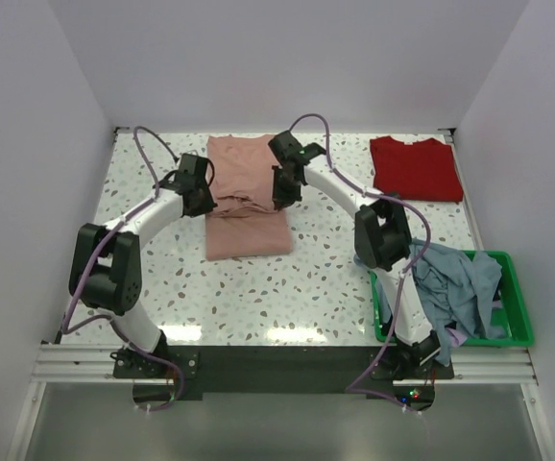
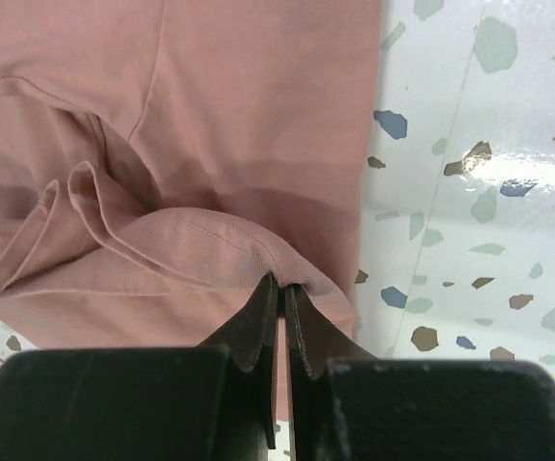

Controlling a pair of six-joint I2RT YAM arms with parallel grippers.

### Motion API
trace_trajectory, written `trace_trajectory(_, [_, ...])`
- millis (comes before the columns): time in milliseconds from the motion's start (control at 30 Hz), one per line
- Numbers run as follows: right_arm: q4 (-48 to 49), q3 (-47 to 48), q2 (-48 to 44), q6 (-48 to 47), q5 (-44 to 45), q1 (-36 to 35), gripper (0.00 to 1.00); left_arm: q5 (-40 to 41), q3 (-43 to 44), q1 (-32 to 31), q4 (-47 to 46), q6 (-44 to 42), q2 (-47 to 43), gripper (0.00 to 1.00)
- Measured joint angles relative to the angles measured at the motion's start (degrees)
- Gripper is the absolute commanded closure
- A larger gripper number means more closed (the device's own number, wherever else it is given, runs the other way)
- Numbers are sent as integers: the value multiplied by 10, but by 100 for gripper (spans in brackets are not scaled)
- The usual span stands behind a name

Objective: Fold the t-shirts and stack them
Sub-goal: Fold the tshirt

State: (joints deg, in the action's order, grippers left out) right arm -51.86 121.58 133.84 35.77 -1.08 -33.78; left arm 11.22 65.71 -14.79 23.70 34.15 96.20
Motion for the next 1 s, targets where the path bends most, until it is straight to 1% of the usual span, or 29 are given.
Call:
trace_trajectory(333, [-1, 40, 30, 0, -14, 13, 100, -41, 32, 39, -35, -10, 61, 100])
trace_trajectory(600, [-3, 52, 37, 0, -22, 25, 100, -68, 47, 46, -57, -22, 102, 100])
trace_trajectory(633, [-3, 53, 39, 0, -26, 26, 98, -70, 49, 47, -57, -23, 106, 100])
trace_trajectory(667, [-4, 55, 42, 0, -30, 28, 93, -72, 51, 49, -59, -22, 109, 95])
trace_trajectory(700, [-4, 61, 46, 0, -32, 29, 87, -73, 54, 50, -60, -22, 112, 83])
trace_trajectory(733, [-3, 66, 50, 0, -35, 30, 71, -74, 55, 52, -61, -21, 113, 60])
trace_trajectory(767, [-4, 72, 54, 2, -37, 31, 62, -74, 56, 53, -62, -25, 113, 50])
trace_trajectory(800, [-6, 82, 61, 0, -40, 32, 56, -71, 57, 54, -64, -23, 112, 43])
trace_trajectory(833, [-10, 94, 66, -2, -42, 33, 48, -68, 57, 55, -69, -23, 110, 38])
trace_trajectory(867, [-14, 103, 70, -3, -43, 35, 44, -65, 57, 56, -70, -22, 106, 32])
trace_trajectory(933, [-18, 117, 72, -10, -44, 38, 37, -56, 52, 57, -76, -21, 85, 28])
trace_trajectory(1000, [-19, 127, 69, -17, -42, 43, 36, -50, 38, 58, -86, -23, 49, 28])
